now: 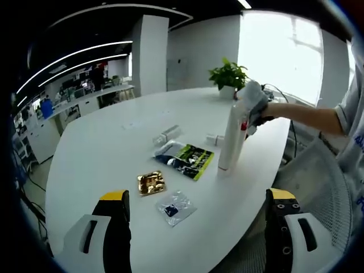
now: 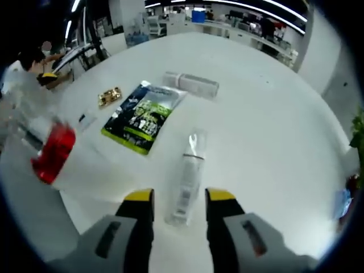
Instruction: Arrange the skincare products in the storage area until every visible bottle or jar stands upright without overlapping.
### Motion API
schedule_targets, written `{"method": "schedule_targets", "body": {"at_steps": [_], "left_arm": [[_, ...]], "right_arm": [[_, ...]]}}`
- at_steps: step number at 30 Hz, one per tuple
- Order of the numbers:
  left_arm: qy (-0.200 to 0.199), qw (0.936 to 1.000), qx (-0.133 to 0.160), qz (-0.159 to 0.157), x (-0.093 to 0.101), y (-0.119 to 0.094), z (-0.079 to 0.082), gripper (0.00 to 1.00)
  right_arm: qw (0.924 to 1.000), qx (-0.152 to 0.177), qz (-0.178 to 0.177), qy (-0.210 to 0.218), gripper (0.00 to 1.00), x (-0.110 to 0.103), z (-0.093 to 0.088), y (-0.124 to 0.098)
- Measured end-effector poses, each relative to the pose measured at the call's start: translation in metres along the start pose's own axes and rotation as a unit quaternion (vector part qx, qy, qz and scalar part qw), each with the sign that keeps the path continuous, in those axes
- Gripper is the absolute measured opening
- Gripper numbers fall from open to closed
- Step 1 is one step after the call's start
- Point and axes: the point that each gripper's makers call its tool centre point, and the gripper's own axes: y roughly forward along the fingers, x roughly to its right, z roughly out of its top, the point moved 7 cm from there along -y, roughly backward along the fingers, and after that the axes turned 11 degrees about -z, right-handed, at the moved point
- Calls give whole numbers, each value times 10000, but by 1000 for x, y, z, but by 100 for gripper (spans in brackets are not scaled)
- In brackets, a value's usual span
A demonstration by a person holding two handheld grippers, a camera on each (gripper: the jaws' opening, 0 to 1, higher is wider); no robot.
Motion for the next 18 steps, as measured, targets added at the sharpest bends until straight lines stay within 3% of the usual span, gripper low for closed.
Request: {"method": "schedule_targets", "body": {"at_steps": [7,18], "left_arm": [[-127,9998,175,10,-3,-3,-3,97],[-168,9998,121,-46,-5,-2,-10,97]], "right_arm": [[9994,-330,-27,-128,35,2,0,6],[9990,-454,-25,-48,30,1,-2,15]]}}
